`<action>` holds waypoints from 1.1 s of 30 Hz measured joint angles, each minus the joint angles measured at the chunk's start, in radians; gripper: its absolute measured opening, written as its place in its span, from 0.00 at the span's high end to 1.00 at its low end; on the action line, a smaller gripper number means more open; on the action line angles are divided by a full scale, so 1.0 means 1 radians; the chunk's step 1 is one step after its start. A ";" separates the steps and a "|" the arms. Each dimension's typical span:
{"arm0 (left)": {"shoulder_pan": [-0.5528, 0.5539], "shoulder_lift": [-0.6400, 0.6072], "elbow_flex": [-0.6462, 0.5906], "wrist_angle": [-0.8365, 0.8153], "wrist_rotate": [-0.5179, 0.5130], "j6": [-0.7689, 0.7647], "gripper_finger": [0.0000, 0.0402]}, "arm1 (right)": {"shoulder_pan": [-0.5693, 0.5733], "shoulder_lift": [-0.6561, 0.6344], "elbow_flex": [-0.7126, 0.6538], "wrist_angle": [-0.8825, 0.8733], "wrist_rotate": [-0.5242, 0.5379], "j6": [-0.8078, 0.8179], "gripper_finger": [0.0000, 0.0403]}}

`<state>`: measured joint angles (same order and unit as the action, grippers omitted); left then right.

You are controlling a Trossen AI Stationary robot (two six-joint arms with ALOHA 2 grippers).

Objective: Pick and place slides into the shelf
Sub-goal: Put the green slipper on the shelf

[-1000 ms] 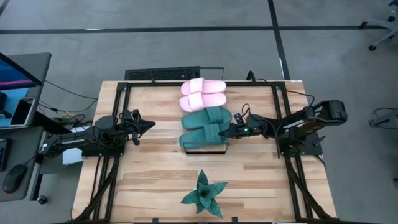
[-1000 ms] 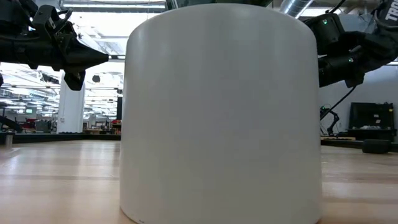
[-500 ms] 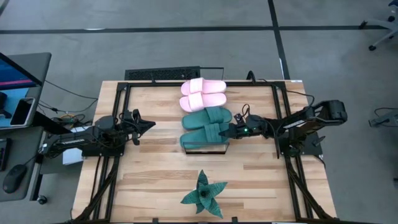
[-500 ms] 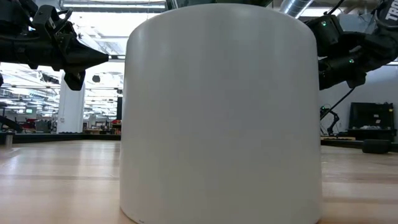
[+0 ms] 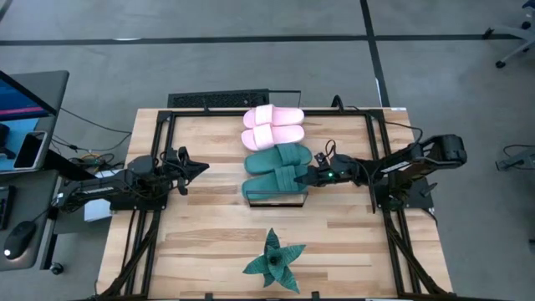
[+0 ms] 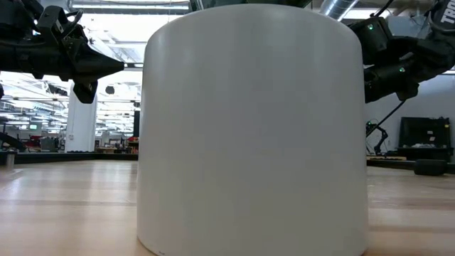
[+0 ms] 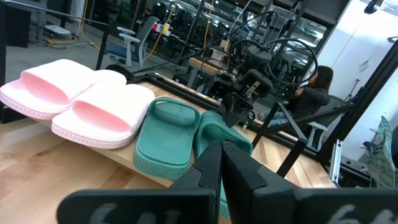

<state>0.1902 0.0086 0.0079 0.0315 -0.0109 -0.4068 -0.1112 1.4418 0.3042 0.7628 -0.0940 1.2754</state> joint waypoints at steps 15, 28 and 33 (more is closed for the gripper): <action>0.000 0.000 0.000 0.000 0.000 0.000 1.00 | 0.018 0.001 -0.001 -0.002 0.014 0.001 0.84; 0.000 0.000 0.000 0.000 0.000 0.000 1.00 | 0.018 -0.001 -0.001 0.045 0.017 -0.018 0.84; 0.000 0.000 0.000 0.000 0.000 0.000 1.00 | 0.018 -0.002 -0.001 0.041 0.015 -0.007 0.84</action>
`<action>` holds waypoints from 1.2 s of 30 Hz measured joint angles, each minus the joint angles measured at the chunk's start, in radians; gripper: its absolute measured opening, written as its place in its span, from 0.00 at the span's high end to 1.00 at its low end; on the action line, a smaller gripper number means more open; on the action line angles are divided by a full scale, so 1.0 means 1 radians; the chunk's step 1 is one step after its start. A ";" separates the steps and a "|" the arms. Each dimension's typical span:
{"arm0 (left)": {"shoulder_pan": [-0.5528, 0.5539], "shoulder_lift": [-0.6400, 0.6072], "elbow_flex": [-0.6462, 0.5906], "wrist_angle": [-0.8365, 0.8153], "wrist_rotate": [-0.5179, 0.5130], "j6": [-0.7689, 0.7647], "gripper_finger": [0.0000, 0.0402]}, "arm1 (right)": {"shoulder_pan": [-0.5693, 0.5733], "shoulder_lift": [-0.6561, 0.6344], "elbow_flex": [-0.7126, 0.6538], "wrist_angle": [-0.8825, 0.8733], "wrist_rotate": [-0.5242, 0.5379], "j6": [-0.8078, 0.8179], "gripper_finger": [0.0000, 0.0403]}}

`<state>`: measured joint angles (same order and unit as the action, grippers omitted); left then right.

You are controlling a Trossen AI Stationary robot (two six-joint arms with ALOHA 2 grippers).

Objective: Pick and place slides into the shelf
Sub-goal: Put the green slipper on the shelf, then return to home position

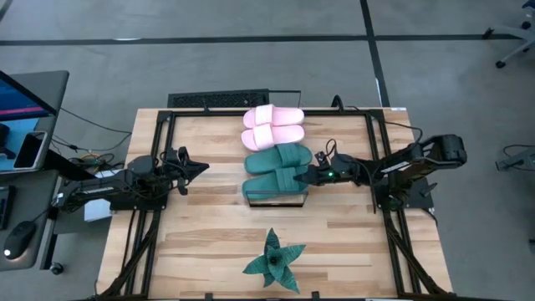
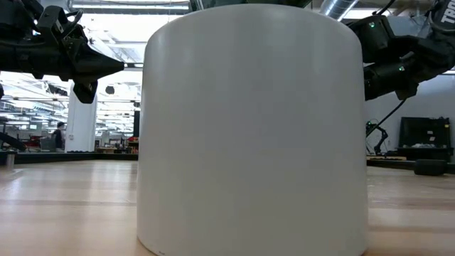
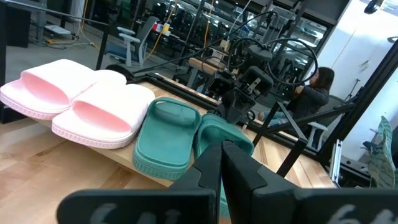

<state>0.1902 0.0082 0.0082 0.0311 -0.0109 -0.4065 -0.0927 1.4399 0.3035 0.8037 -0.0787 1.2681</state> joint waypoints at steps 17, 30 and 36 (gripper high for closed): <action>0.000 0.000 0.000 0.000 0.000 0.000 1.00 | -0.004 -0.014 0.000 -0.014 -0.056 0.010 0.59; 0.000 0.000 0.000 0.000 0.000 0.000 1.00 | -0.104 -0.285 0.001 -0.394 -0.103 -0.077 0.58; 0.000 0.000 0.000 0.000 0.000 0.000 1.00 | -0.197 -0.538 0.000 -0.580 -0.107 -0.149 0.59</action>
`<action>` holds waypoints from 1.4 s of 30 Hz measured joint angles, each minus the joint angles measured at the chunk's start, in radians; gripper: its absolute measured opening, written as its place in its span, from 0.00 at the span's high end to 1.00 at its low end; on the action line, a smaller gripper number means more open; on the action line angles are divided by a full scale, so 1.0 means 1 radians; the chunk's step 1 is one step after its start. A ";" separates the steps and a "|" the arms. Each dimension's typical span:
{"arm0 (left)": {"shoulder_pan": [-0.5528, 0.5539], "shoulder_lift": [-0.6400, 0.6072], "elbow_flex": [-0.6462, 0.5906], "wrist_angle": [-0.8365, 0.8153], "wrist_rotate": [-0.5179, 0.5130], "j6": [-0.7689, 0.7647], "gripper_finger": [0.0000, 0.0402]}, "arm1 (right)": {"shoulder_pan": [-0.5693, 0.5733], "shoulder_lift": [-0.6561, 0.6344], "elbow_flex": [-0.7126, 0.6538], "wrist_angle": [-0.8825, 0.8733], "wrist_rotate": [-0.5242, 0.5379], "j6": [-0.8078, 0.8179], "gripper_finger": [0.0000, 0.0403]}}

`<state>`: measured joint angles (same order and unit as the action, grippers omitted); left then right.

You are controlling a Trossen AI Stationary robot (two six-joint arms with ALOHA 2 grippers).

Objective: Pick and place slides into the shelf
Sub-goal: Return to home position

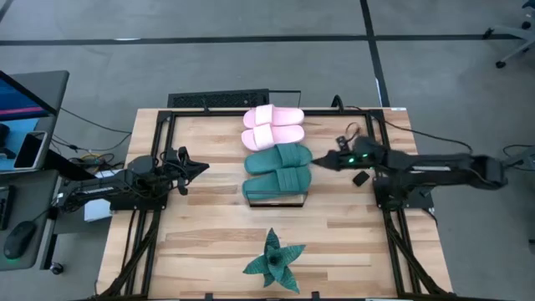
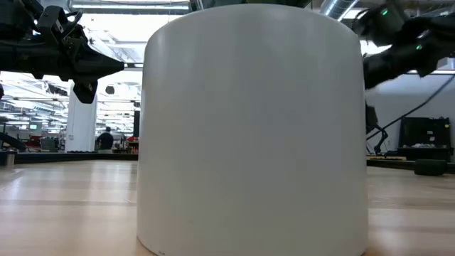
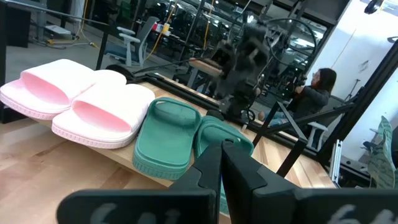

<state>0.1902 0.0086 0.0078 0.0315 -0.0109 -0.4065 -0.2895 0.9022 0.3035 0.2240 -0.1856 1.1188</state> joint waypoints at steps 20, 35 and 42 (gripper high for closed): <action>0.000 0.000 0.000 0.000 0.000 0.000 1.00 | 0.081 -0.693 0.002 -0.140 -0.044 -0.458 0.65; 0.000 0.000 0.000 0.000 0.000 0.000 1.00 | 0.537 -0.853 0.002 -0.212 -0.018 -0.669 0.72; 0.000 0.000 0.000 0.000 0.000 0.000 1.00 | 0.584 -0.899 0.002 -0.440 0.107 -0.737 0.75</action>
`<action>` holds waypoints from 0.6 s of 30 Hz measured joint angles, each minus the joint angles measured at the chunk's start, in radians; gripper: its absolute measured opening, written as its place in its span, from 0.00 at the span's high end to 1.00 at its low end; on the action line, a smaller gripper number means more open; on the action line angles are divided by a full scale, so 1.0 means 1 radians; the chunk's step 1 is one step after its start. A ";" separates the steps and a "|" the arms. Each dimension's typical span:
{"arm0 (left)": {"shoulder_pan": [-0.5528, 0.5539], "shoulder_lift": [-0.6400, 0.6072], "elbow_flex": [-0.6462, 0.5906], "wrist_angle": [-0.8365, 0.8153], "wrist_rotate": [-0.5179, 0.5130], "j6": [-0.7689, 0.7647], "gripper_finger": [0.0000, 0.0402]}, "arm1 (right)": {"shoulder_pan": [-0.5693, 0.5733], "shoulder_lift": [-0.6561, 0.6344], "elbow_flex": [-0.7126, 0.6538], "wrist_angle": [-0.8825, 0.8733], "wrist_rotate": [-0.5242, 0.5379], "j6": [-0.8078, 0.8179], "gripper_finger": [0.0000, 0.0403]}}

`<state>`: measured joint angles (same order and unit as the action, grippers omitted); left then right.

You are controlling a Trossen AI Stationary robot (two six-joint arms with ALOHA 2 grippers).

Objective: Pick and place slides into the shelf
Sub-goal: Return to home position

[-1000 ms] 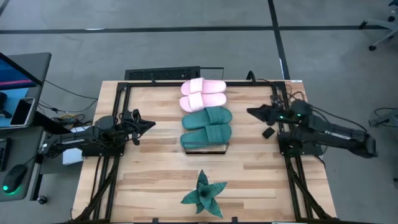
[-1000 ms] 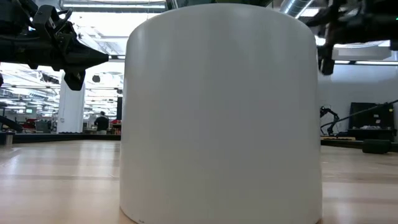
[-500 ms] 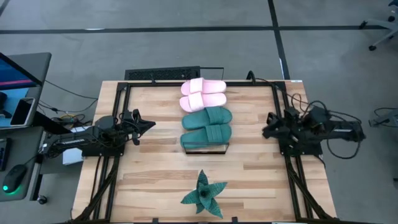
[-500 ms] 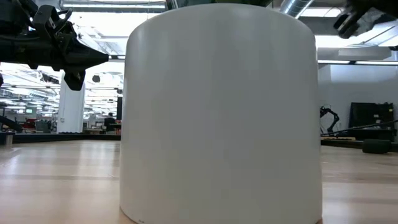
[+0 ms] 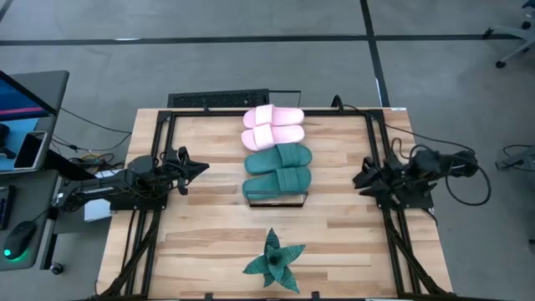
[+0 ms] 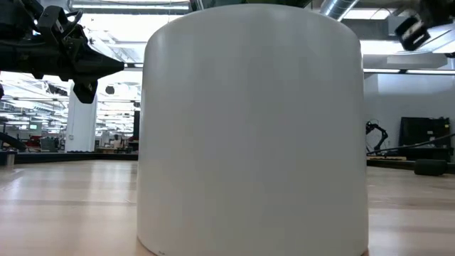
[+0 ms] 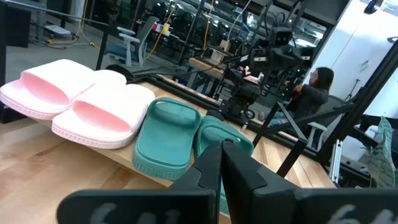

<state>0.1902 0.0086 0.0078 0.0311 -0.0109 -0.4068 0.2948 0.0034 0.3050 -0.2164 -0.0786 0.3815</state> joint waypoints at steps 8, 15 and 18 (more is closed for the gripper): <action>0.000 0.000 0.000 0.000 0.000 0.000 1.00 | -0.022 0.000 -0.001 -0.136 0.202 -0.040 0.76; 0.000 0.000 0.000 0.000 0.001 0.000 1.00 | -0.022 0.000 -0.157 -0.004 0.387 0.057 0.76; 0.000 0.000 0.000 0.000 0.001 0.000 1.00 | -0.022 0.001 -0.238 0.085 0.414 0.070 0.76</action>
<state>0.1902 0.0085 0.0079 0.0307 -0.0100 -0.4066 0.2729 0.0048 0.0672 -0.1313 0.3356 0.4518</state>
